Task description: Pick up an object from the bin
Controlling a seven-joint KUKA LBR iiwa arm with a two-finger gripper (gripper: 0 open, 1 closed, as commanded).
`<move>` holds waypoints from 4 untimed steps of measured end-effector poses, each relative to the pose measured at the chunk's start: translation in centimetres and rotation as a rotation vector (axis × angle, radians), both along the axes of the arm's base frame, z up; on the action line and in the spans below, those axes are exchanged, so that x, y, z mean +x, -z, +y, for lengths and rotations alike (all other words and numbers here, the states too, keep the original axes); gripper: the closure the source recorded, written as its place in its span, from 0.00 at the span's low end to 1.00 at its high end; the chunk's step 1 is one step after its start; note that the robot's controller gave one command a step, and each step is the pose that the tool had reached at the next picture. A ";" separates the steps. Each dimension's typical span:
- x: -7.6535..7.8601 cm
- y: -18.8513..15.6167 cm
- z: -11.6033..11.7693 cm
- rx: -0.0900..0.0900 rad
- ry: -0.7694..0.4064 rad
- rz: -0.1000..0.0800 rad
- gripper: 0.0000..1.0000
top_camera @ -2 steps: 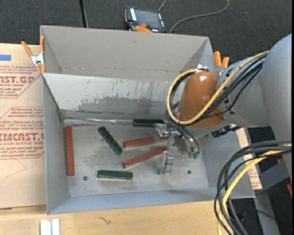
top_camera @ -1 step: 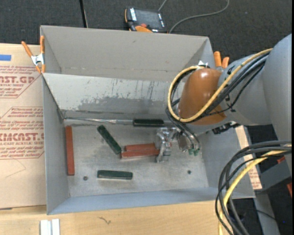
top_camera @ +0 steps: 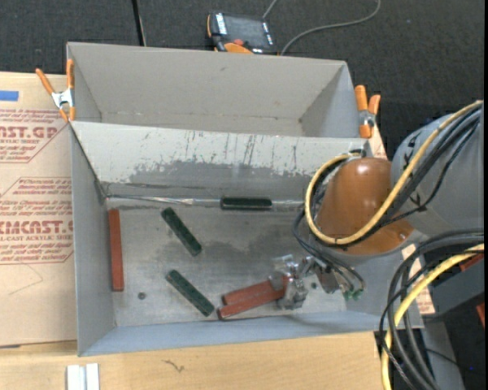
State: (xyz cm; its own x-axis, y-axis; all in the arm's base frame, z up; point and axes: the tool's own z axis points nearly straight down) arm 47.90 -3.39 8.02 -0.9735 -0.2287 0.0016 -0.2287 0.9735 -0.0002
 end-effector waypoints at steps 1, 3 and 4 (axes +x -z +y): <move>0.2 -16.2 0.1 0.000 -0.015 -0.011 1.00; 3.1 -3.9 3.9 0.003 0.066 0.004 0.00; 2.3 1.3 4.3 0.001 -0.039 0.003 0.00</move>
Offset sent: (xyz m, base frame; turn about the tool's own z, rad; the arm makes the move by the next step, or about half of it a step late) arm 0.0002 0.0000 0.1577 -0.0147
